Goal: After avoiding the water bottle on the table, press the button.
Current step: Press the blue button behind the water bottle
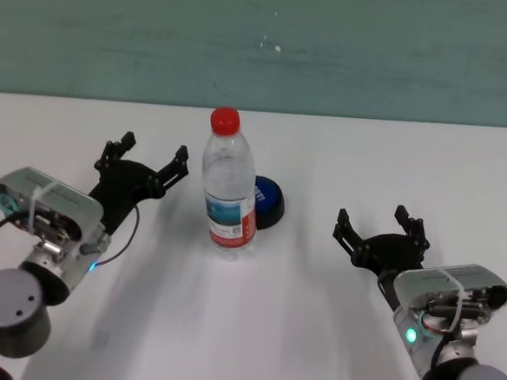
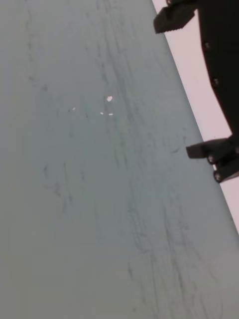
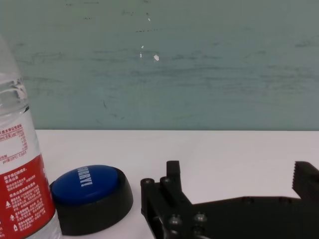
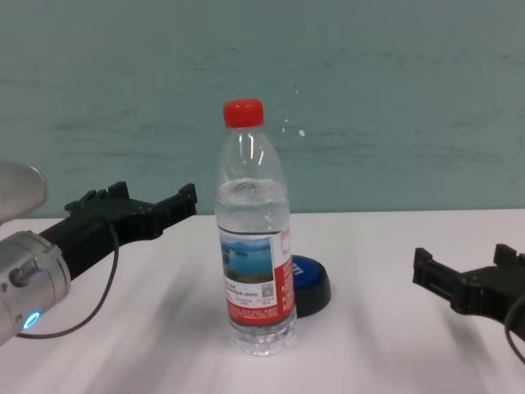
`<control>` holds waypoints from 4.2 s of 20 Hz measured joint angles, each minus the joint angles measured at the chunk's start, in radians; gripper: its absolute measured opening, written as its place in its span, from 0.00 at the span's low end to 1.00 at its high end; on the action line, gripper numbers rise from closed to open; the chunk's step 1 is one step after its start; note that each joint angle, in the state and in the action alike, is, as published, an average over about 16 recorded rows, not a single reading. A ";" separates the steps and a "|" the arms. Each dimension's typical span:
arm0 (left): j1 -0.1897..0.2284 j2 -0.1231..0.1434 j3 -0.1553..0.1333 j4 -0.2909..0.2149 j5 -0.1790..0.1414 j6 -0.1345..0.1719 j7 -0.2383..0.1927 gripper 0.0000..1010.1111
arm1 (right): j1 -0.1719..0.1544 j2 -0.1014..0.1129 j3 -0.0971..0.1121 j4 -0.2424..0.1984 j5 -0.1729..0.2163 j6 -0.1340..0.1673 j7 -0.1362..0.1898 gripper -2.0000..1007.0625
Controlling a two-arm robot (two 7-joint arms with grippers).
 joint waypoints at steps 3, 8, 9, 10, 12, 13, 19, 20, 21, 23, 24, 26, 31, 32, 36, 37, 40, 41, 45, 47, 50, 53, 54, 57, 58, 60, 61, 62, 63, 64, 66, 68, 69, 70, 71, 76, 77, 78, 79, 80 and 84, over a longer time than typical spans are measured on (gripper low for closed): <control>-0.001 0.000 0.002 0.002 0.000 -0.002 0.000 1.00 | 0.000 0.000 0.000 0.000 0.000 0.000 0.000 1.00; -0.002 -0.001 0.005 0.005 0.001 -0.004 0.000 1.00 | 0.000 0.000 0.000 0.000 0.000 0.000 0.000 1.00; -0.002 -0.001 0.005 0.005 0.001 -0.004 0.000 1.00 | 0.000 0.000 0.000 0.000 0.000 0.000 0.000 1.00; -0.002 -0.001 0.005 0.006 0.001 -0.004 0.000 1.00 | 0.000 0.000 0.000 0.000 0.000 0.000 0.000 1.00; -0.002 -0.001 0.006 0.007 0.001 -0.004 0.000 1.00 | 0.000 0.000 0.000 0.000 0.000 0.000 0.000 1.00; -0.002 -0.002 0.006 0.007 0.001 -0.004 0.000 1.00 | 0.000 0.000 0.000 0.000 0.000 0.000 0.000 1.00; -0.002 -0.002 0.008 0.010 0.002 -0.005 0.001 1.00 | 0.000 0.000 0.000 0.000 0.000 0.000 0.000 1.00; -0.002 -0.003 0.008 0.011 0.002 -0.005 0.001 1.00 | 0.000 0.000 0.000 0.000 0.000 0.000 0.000 1.00; -0.002 -0.003 0.009 0.011 0.003 -0.005 0.002 1.00 | 0.000 0.000 0.000 0.000 0.000 0.000 0.000 1.00; -0.002 -0.003 0.010 0.013 0.004 -0.006 0.003 1.00 | 0.000 0.000 0.000 0.000 0.000 0.000 0.000 1.00; -0.003 -0.003 0.010 0.013 0.005 -0.007 0.003 1.00 | 0.000 0.000 0.000 0.000 0.000 0.000 0.000 1.00; -0.003 -0.004 0.011 0.015 0.007 -0.008 0.004 1.00 | 0.000 0.000 0.000 0.000 0.000 0.000 0.000 1.00; -0.005 -0.004 0.013 0.019 0.011 -0.012 0.004 1.00 | 0.000 0.000 0.000 0.000 0.000 0.000 0.000 1.00; -0.006 -0.005 0.013 0.020 0.011 -0.012 0.004 1.00 | 0.000 0.000 0.000 0.000 0.000 0.000 0.000 1.00; -0.006 -0.005 0.015 0.022 0.014 -0.015 0.004 1.00 | 0.000 0.000 0.000 0.000 0.000 0.000 0.000 1.00; -0.006 -0.005 0.015 0.022 0.014 -0.016 0.004 1.00 | 0.000 0.000 0.000 0.000 0.000 0.000 0.000 1.00; -0.008 -0.005 0.014 0.023 0.014 -0.017 0.004 1.00 | 0.000 0.000 0.000 0.000 0.000 0.000 0.000 1.00; -0.008 -0.004 0.013 0.024 0.014 -0.017 0.004 1.00 | 0.000 0.000 0.000 0.000 0.000 0.000 0.000 1.00; -0.009 -0.002 0.008 0.024 0.011 -0.016 0.004 1.00 | 0.000 0.000 0.000 0.000 0.000 0.000 0.000 1.00; -0.008 0.000 0.004 0.024 0.009 -0.016 0.004 1.00 | 0.000 0.000 0.000 0.000 0.000 0.000 0.000 1.00; -0.006 0.006 -0.004 0.022 0.004 -0.015 0.002 1.00 | 0.000 0.000 0.000 0.000 0.000 0.000 0.000 1.00; -0.001 0.013 -0.013 0.018 -0.002 -0.015 -0.001 1.00 | 0.000 0.000 0.000 0.000 0.000 0.000 0.000 1.00; 0.001 0.016 -0.017 0.017 -0.004 -0.015 -0.002 1.00 | 0.000 0.000 0.000 0.000 0.000 0.000 0.000 1.00; 0.009 0.026 -0.028 0.010 -0.012 -0.015 -0.006 1.00 | 0.000 0.000 0.000 0.000 0.000 0.000 0.000 1.00; 0.013 0.029 -0.031 0.006 -0.015 -0.015 -0.008 1.00 | 0.000 0.000 0.000 0.000 0.000 0.000 0.000 1.00; 0.021 0.035 -0.038 -0.001 -0.021 -0.014 -0.011 1.00 | 0.000 0.000 0.000 0.000 0.000 0.000 0.000 1.00; 0.025 0.038 -0.042 -0.005 -0.024 -0.014 -0.013 1.00 | 0.000 0.000 0.000 0.000 0.000 0.000 0.000 1.00; 0.030 0.041 -0.045 -0.010 -0.028 -0.014 -0.015 1.00 | 0.000 0.000 0.000 0.000 0.000 0.000 0.000 1.00; 0.035 0.044 -0.049 -0.015 -0.031 -0.015 -0.017 1.00 | 0.000 0.000 0.000 0.000 0.000 0.000 0.000 1.00; 0.040 0.047 -0.052 -0.021 -0.034 -0.015 -0.019 1.00 | 0.000 0.000 0.000 0.000 0.000 0.000 0.000 1.00; 0.051 0.053 -0.058 -0.032 -0.041 -0.016 -0.022 1.00 | 0.000 0.000 0.000 0.000 0.000 0.000 0.000 1.00; 0.063 0.058 -0.065 -0.044 -0.048 -0.018 -0.026 1.00 | 0.000 0.000 0.000 0.000 0.000 0.000 0.000 1.00; 0.069 0.060 -0.068 -0.050 -0.052 -0.018 -0.027 1.00 | 0.000 0.000 0.000 0.000 0.000 0.000 0.000 1.00; 0.075 0.063 -0.071 -0.057 -0.055 -0.018 -0.029 1.00 | 0.000 0.000 0.000 0.000 0.000 0.000 0.000 1.00; 0.081 0.065 -0.074 -0.063 -0.059 -0.019 -0.031 1.00 | 0.000 0.000 0.000 0.000 0.000 0.000 0.000 1.00; 0.112 0.077 -0.088 -0.096 -0.078 -0.021 -0.039 1.00 | 0.000 0.000 0.000 0.000 0.000 0.000 0.000 1.00; 0.119 0.080 -0.091 -0.103 -0.082 -0.021 -0.041 1.00 | 0.000 0.000 0.000 0.000 0.000 0.000 0.000 1.00; 0.126 0.082 -0.094 -0.110 -0.086 -0.021 -0.043 1.00 | 0.000 0.000 0.000 0.000 0.000 0.000 0.000 1.00; 0.133 0.084 -0.096 -0.118 -0.091 -0.020 -0.045 1.00 | 0.000 0.000 0.000 0.000 0.000 0.000 0.000 1.00; 0.140 0.087 -0.099 -0.126 -0.095 -0.019 -0.048 1.00 | 0.000 0.000 0.000 0.000 0.000 0.000 0.000 1.00; 0.176 0.098 -0.110 -0.162 -0.116 -0.014 -0.057 1.00 | 0.000 0.000 0.000 0.000 0.000 0.000 0.000 1.00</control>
